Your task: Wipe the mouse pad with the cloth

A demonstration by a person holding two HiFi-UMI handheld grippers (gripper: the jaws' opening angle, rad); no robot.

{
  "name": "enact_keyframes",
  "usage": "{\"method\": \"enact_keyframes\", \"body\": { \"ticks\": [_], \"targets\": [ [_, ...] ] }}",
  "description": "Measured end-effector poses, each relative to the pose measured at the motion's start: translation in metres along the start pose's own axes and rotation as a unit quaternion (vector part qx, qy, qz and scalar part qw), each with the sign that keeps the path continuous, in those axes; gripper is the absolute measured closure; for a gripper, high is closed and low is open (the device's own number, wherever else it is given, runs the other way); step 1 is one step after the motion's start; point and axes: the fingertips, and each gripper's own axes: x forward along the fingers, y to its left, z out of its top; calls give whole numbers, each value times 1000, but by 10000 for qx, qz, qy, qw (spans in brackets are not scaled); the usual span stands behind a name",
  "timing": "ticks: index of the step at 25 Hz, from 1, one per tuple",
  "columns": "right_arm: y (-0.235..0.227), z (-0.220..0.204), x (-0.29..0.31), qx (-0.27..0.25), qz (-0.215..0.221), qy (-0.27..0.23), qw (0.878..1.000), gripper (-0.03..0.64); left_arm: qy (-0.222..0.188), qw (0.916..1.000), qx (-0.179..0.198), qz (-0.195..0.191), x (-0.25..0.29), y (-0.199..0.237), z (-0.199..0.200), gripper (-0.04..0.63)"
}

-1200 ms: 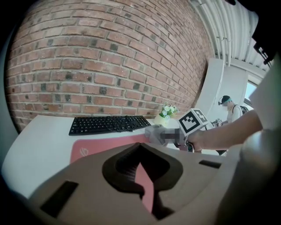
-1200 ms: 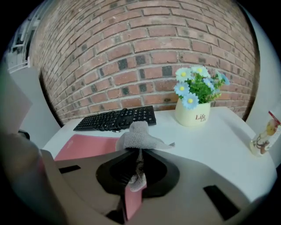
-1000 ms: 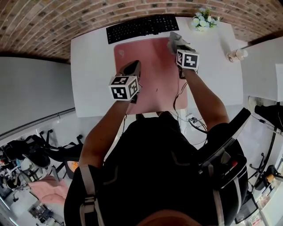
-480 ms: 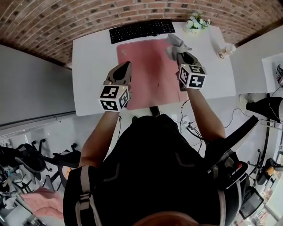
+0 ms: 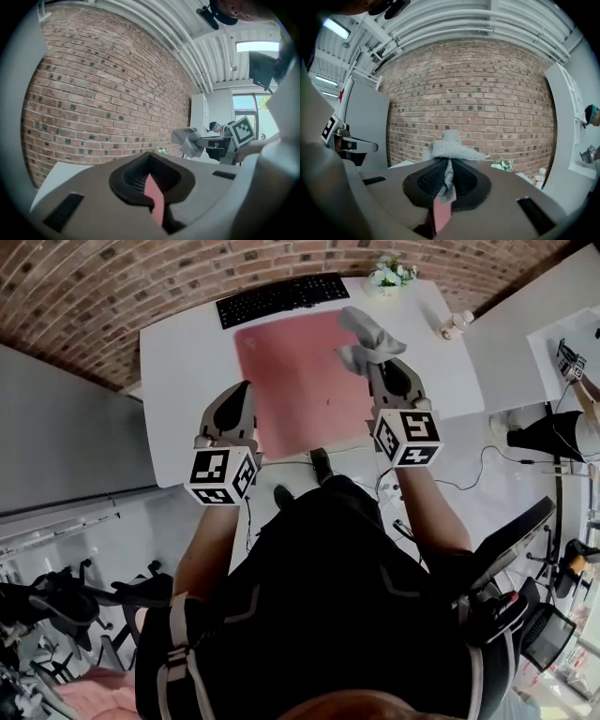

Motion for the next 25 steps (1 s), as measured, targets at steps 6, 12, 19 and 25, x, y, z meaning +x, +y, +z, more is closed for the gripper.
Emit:
{"method": "enact_keyframes", "body": {
  "ticks": [6,12,19,25],
  "targets": [
    [22,6,-29,2,247,-68,9997,584,-98,9996,135,228,-22,-14,5,592],
    [33,12,-34,-49,687,-171,9975,584,-428,9979,283,393,-25,-28,39,592],
    [22,22,-31,-143,990,-260,9946,584,-473,9966,340,576,-13,-50,48,592],
    [13,26,-24,-162,1092,-326,9934,584,-510,9951,447,723,-2,-56,51,592]
  ]
}}
